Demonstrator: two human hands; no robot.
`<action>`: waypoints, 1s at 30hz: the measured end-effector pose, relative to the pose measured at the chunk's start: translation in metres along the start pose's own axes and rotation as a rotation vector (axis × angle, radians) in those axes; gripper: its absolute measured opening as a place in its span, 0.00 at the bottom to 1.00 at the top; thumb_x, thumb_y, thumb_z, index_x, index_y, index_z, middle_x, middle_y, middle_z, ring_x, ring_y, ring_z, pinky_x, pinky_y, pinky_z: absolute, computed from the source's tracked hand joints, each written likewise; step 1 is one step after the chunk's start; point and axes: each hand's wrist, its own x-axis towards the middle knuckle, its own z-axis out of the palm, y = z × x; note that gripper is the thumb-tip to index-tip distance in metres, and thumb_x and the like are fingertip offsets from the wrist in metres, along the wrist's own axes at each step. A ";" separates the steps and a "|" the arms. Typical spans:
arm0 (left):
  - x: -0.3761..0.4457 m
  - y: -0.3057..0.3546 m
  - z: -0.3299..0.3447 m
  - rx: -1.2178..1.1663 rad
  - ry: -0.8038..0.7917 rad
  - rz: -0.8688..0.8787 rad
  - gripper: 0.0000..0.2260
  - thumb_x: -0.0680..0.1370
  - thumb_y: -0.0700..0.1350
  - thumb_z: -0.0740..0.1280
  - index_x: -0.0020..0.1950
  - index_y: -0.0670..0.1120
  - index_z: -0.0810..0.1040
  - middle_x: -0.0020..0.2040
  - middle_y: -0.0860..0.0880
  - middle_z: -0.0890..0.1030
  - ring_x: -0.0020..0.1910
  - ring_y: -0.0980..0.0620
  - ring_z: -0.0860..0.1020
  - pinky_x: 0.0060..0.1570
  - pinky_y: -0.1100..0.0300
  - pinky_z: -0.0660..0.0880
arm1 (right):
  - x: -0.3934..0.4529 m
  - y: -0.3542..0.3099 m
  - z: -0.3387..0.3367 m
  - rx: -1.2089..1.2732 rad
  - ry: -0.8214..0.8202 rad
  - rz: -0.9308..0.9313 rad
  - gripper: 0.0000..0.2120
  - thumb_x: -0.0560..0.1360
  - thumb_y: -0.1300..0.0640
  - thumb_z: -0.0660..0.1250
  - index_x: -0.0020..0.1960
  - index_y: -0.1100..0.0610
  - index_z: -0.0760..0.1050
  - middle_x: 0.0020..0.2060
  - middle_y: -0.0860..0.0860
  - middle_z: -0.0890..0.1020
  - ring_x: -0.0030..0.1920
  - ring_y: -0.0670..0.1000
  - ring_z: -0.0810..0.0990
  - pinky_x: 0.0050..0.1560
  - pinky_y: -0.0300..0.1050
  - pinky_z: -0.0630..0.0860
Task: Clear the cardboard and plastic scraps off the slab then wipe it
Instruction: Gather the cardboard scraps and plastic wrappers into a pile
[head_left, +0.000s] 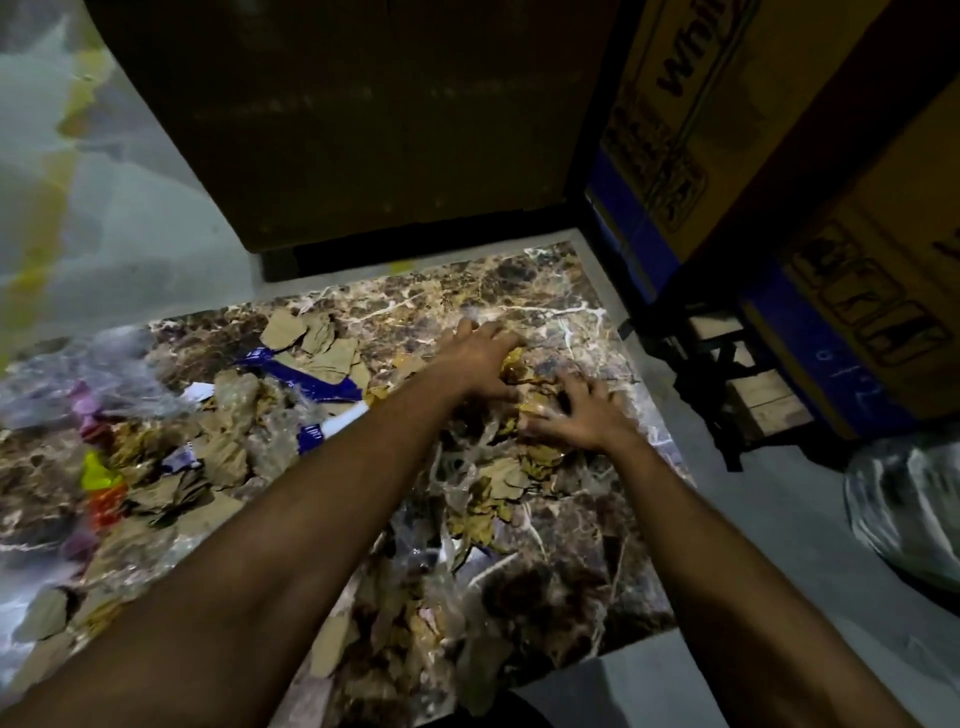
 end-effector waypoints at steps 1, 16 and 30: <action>0.010 0.001 0.004 0.013 -0.075 0.000 0.43 0.69 0.64 0.75 0.79 0.62 0.57 0.82 0.47 0.55 0.78 0.36 0.51 0.73 0.34 0.53 | 0.003 -0.003 0.003 -0.045 -0.025 0.002 0.64 0.49 0.14 0.65 0.78 0.31 0.41 0.81 0.58 0.49 0.79 0.67 0.48 0.73 0.73 0.57; 0.025 -0.003 0.038 -0.214 -0.157 0.024 0.36 0.65 0.54 0.81 0.69 0.51 0.73 0.68 0.47 0.68 0.62 0.48 0.72 0.60 0.49 0.77 | 0.007 -0.026 0.043 0.156 0.301 -0.048 0.33 0.65 0.53 0.81 0.67 0.44 0.74 0.63 0.49 0.71 0.58 0.54 0.76 0.58 0.56 0.80; -0.109 -0.057 -0.054 -0.264 0.321 0.174 0.09 0.74 0.49 0.72 0.48 0.56 0.73 0.52 0.52 0.71 0.52 0.51 0.73 0.46 0.58 0.70 | -0.086 -0.126 -0.014 0.575 0.264 -0.395 0.18 0.68 0.61 0.77 0.55 0.48 0.82 0.49 0.45 0.84 0.50 0.47 0.82 0.48 0.40 0.79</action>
